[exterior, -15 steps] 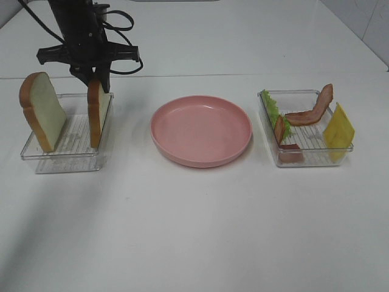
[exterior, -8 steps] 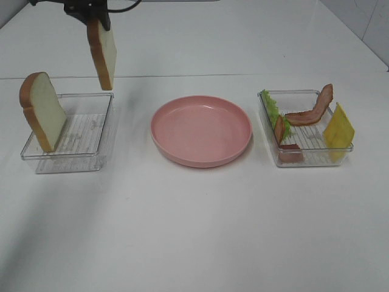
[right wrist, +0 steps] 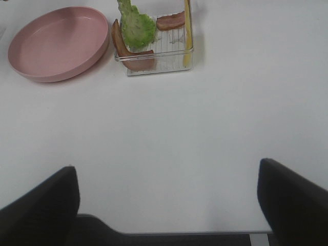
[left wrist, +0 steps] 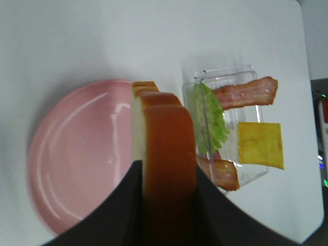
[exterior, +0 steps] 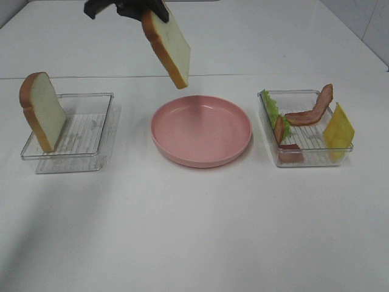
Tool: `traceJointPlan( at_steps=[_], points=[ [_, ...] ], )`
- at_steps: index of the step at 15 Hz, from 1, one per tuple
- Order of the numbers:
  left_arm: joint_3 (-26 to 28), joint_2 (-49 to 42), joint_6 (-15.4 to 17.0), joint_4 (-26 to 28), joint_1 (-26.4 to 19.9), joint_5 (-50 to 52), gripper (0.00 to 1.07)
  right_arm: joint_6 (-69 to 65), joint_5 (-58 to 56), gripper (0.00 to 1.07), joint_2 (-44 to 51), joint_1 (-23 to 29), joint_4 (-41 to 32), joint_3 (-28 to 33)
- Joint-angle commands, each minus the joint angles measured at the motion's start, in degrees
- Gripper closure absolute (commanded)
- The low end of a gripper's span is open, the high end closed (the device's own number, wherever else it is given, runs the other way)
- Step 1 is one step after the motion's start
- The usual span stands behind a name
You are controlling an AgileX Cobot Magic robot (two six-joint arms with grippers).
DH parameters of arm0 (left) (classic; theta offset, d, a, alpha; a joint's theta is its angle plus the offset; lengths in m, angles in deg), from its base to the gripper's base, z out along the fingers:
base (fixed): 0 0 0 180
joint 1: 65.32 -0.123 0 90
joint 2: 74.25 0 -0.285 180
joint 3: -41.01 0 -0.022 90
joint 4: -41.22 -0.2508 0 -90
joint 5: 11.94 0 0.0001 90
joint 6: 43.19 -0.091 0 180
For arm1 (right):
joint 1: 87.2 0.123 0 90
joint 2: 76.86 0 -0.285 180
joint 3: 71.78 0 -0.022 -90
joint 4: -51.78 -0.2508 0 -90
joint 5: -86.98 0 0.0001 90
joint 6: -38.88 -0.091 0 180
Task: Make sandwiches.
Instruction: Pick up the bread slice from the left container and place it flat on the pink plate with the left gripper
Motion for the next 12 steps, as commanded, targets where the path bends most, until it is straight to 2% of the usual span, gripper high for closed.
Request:
traceJointPlan(
  at_steps=[1, 4, 12],
  points=[
    [0.2, 4.9, -5.3, 11.3, 0.5, 1.0, 1.07, 0.1, 0.3, 0.17, 1.1, -0.2, 0.2, 0.1],
    [0.2, 8.2, -7.2, 12.1, 1.8, 2.7, 1.07, 0.1, 0.3, 0.17, 1.1, -0.2, 0.1, 0.1],
    [0.2, 15.0, -6.5, 10.8, 4.7, 8.2, 1.07, 0.1, 0.3, 0.17, 1.1, -0.2, 0.1, 0.1]
  ],
)
